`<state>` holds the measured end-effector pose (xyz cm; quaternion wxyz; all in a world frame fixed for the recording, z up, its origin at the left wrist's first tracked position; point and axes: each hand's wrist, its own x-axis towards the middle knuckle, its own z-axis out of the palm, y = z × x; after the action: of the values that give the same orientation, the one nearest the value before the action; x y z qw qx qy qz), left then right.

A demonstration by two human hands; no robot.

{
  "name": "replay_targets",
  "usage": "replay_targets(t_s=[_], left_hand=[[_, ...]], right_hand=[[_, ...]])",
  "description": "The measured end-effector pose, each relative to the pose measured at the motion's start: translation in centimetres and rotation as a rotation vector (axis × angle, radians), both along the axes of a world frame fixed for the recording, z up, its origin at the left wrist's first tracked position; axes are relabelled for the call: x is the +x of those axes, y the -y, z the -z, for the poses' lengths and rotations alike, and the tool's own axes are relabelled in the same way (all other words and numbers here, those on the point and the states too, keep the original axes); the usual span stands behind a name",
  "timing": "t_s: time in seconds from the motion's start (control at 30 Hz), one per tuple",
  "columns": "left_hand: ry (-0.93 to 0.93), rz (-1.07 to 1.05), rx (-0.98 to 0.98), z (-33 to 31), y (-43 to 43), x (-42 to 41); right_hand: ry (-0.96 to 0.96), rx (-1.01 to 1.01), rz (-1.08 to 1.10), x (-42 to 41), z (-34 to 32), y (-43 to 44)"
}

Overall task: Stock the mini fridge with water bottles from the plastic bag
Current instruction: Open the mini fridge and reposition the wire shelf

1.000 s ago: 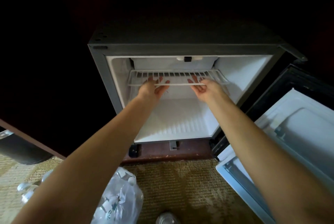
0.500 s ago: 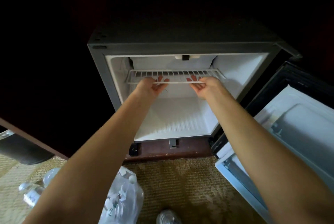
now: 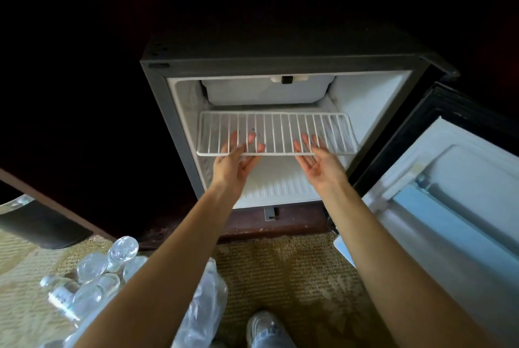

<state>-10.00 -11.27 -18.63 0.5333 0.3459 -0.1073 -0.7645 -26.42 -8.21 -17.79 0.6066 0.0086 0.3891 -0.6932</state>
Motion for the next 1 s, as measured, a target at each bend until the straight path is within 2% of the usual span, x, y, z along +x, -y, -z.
replay_targets(t_s=[0.2,0.53,0.7,0.83,1.0], left_hand=[[0.018,0.085,0.032,0.7,-4.3,1.2],[0.098,-0.004,0.150,0.0,-5.4,0.6],[0.189,0.036,0.222,0.8,-6.3,0.7],[0.254,0.102,0.127,2.1,-8.0,1.3],[0.089,0.061,0.209,2.8,-6.2,1.4]], right_hand=[[0.043,0.048,0.009,0.6,1.0,-4.4],[0.000,0.180,-0.032,0.5,-0.3,-5.2],[0.070,0.273,0.006,1.0,0.6,-7.3],[0.031,0.263,-0.027,1.1,1.9,-8.4],[-0.014,0.246,-0.047,0.4,2.0,-6.7]])
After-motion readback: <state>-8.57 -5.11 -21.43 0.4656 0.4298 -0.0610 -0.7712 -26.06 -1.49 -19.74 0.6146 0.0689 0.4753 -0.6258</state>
